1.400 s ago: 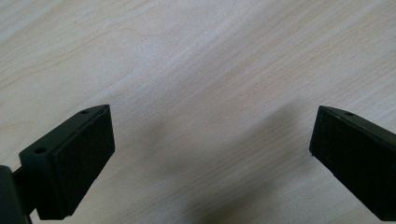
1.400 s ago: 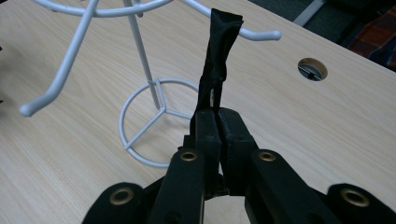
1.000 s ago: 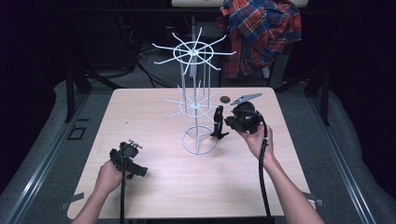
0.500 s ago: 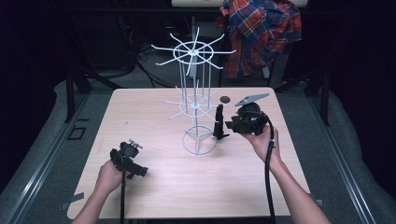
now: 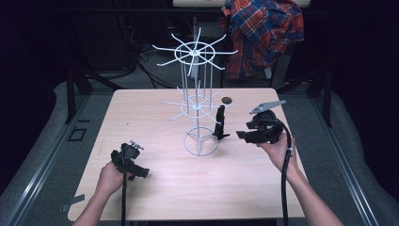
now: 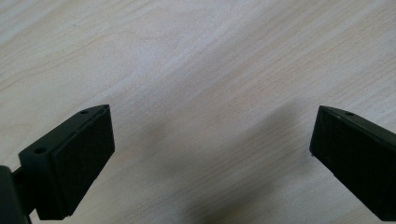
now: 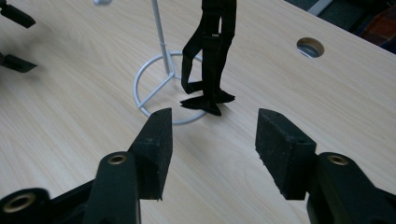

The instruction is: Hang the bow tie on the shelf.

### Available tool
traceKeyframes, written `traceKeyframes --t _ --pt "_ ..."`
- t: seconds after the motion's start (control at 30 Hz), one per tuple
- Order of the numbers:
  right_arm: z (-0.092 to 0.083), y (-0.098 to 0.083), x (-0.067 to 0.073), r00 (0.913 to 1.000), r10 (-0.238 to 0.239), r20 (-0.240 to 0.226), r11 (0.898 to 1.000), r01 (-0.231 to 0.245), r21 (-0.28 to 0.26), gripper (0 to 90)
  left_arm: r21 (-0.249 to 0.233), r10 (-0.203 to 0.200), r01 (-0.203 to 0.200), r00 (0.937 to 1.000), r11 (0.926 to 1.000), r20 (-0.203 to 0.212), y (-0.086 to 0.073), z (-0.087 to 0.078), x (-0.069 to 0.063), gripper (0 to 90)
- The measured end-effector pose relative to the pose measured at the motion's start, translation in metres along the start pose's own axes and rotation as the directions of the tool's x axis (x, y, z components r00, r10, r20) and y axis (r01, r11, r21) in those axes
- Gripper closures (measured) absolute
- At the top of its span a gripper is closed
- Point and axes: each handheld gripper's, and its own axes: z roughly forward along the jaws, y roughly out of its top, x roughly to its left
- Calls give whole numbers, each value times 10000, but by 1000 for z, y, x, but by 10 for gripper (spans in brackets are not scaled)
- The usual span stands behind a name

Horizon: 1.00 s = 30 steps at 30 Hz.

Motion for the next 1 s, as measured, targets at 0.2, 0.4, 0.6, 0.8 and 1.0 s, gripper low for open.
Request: traceKeyframes --t 0.2,0.4,0.6,0.8,1.0 --pt "-6 -26 -6 9999 -5 -108 9997 8 237 338 -51 17 -17 10000 10000 -37 0 -1 -1 0" --pt "-5 -54 -11 9999 14 -112 9985 -8 552 228 -52 -54 54 10000 10000 -31 0 -1 -1 0" --pt "1 -77 -17 9998 179 0 9957 -178 909 147 -25 -1 1 10000 10000 -87 0 0 -2 0" --pt "11 -95 -23 9989 445 -137 9904 -423 1316 114 55 17 -17 10000 10000 1 1 3 0 0" --pt "28 -107 -27 9989 465 -84 9791 -439 1986 58 -1 34 -34 10000 10000 11 2 4 0 0"
